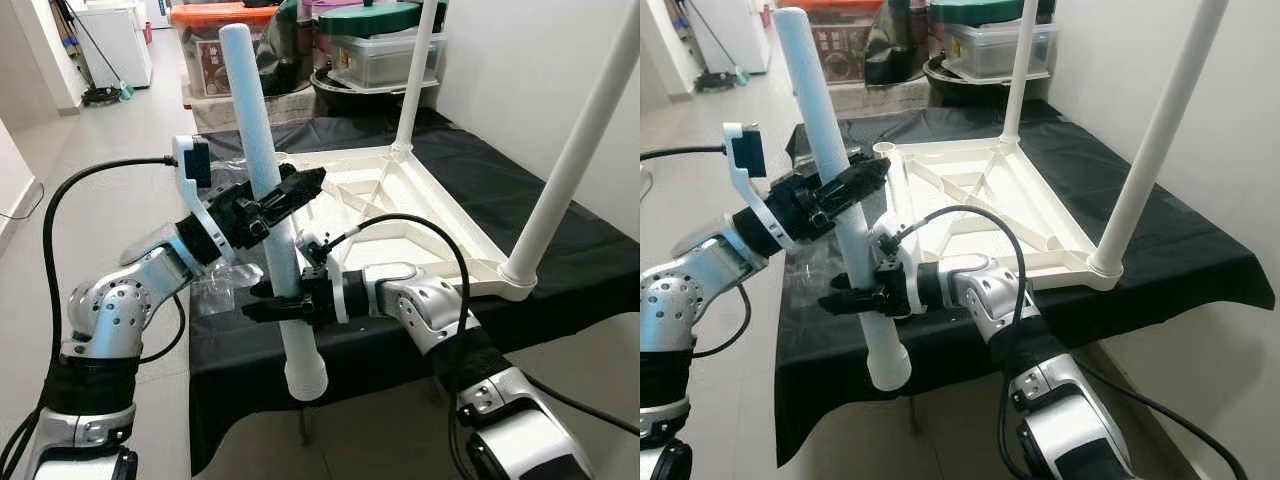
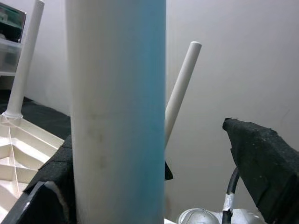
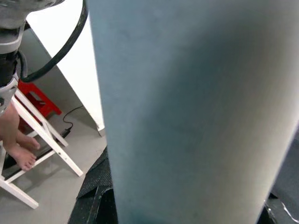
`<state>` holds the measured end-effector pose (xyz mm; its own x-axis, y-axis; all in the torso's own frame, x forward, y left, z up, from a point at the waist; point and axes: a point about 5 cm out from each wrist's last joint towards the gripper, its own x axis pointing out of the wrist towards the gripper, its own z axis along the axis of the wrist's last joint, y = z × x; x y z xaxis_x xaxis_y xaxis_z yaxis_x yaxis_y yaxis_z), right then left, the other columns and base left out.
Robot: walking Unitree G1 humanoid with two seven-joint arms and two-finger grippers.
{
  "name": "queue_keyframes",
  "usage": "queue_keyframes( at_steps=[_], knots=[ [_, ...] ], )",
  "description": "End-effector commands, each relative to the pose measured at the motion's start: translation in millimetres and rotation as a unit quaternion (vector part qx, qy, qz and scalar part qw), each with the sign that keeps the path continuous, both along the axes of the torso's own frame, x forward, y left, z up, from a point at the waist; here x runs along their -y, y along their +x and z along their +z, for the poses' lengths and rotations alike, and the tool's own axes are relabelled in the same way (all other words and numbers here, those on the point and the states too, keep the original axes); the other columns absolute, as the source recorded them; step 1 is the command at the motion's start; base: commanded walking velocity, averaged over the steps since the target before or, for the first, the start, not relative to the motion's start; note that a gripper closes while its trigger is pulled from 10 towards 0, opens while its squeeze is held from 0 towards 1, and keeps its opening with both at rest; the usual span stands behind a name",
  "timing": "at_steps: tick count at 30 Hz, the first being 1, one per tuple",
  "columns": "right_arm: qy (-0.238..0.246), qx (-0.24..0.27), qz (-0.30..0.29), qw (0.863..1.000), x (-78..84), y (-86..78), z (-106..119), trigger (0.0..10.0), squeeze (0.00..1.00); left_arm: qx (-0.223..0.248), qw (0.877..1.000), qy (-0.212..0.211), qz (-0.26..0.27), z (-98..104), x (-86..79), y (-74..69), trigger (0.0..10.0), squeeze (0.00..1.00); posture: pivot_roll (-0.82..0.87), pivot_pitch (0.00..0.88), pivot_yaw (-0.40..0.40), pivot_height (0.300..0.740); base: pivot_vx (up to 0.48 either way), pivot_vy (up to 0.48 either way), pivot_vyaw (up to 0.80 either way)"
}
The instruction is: Building children table
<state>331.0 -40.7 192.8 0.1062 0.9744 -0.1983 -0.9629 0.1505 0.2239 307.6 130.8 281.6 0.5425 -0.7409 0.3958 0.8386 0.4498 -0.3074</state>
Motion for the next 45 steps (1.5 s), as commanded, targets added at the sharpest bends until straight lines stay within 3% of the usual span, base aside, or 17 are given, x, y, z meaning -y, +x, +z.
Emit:
queue_keyframes(
  at_steps=[1,3,4,17,24,25,26,30,31,35,36,37,39,40,43,45],
  knots=[
    [0.012,0.020,-0.007,1.000,2.1,5.7,11.2,0.0,0.00,-0.007,1.000,0.004,0.023,-5.5,-6.0,-0.4,10.0,1.00,0.00,0.000,0.014,0.740,0.000,0.000,0.00],
    [0.013,0.022,-0.012,1.000,4.0,7.4,12.3,0.0,0.00,-0.009,0.999,0.009,0.035,-7.1,-8.4,0.4,10.0,1.00,0.00,0.000,0.014,0.740,0.000,0.000,0.00],
    [0.015,0.024,-0.016,0.999,5.9,9.0,14.2,0.0,0.00,-0.009,0.999,0.009,0.040,-7.8,-10.7,-0.2,10.0,0.00,0.00,0.000,0.014,0.740,0.000,0.000,0.00],
    [0.031,0.058,-0.089,0.994,29.3,30.5,30.9,0.0,0.00,-0.030,0.994,-0.023,0.104,-17.8,-34.6,-12.5,10.0,0.00,0.00,0.000,0.019,0.740,0.000,0.000,0.00],
    [0.068,0.085,-0.168,0.980,36.8,45.2,46.4,0.0,0.00,-0.038,0.984,-0.044,0.169,-17.5,-50.1,-15.9,10.0,0.00,0.04,0.000,0.011,0.740,0.000,0.000,0.00],
    [0.101,0.097,-0.224,0.964,40.3,52.9,54.5,0.0,0.00,-0.044,0.976,-0.055,0.206,-19.3,-56.6,-19.8,10.0,0.00,0.04,0.000,0.011,0.740,0.000,0.000,0.00],
    [0.101,0.097,-0.224,0.964,40.3,52.9,54.5,0.0,0.00,-0.044,0.976,-0.055,0.206,-19.3,-56.6,-19.8,10.0,0.00,0.04,0.000,0.011,0.740,0.000,0.000,0.00],
    [0.145,0.114,-0.295,0.937,47.0,61.7,70.8,0.0,0.00,-0.064,0.967,-0.061,0.237,-31.0,-55.2,-28.3,10.0,0.00,0.04,0.000,0.007,0.740,0.000,0.000,0.00],
    [0.145,0.114,-0.295,0.937,47.0,61.7,70.8,0.0,0.00,-0.064,0.967,-0.061,0.237,-31.0,-55.2,-28.3,10.0,0.00,0.04,0.000,0.007,0.740,0.000,0.000,0.00],
    [0.182,0.142,-0.371,0.900,55.4,65.1,85.5,0.0,0.00,-0.072,0.947,-0.056,0.308,-45.2,-51.4,-37.9,10.0,0.00,0.03,0.000,0.008,0.740,0.000,0.000,0.00],
    [0.182,0.142,-0.371,0.900,55.4,65.1,85.5,0.0,0.00,-0.072,0.947,-0.056,0.308,-45.2,-51.4,-37.9,10.0,0.00,0.03,0.000,0.008,0.740,0.000,0.000,0.00],
    [0.173,0.166,-0.387,0.891,55.8,64.7,86.2,10.0,0.00,-0.070,0.940,-0.031,0.332,-50.1,-50.1,-39.1,10.0,0.00,0.03,0.000,0.008,0.740,0.000,0.000,0.00],
    [0.166,0.184,-0.401,0.882,54.0,62.9,84.2,10.0,0.00,-0.080,0.923,0.006,0.377,-62.7,-47.8,-41.5,10.0,0.00,0.02,0.000,0.008,0.740,0.000,0.000,0.00],
    [0.174,0.186,-0.389,0.885,51.2,58.9,81.9,10.0,0.00,-0.083,0.915,0.023,0.395,-69.0,-45.9,-43.2,10.0,0.00,0.02,0.000,0.005,0.740,0.000,0.000,0.00],
    [0.191,0.184,-0.386,0.884,47.4,53.2,77.8,10.0,0.00,-0.091,0.904,0.046,0.415,-78.6,-41.5,-47.6,10.0,0.00,0.01,0.000,-0.002,0.740,0.000,0.000,0.00],
    [0.187,0.191,-0.420,0.867,45.1,50.5,74.5,10.0,0.00,-0.105,0.895,0.060,0.430,-86.7,-37.8,-52.9,10.0,0.00,0.00,0.000,0.005,0.740,0.000,0.000,0.00]
  ],
)
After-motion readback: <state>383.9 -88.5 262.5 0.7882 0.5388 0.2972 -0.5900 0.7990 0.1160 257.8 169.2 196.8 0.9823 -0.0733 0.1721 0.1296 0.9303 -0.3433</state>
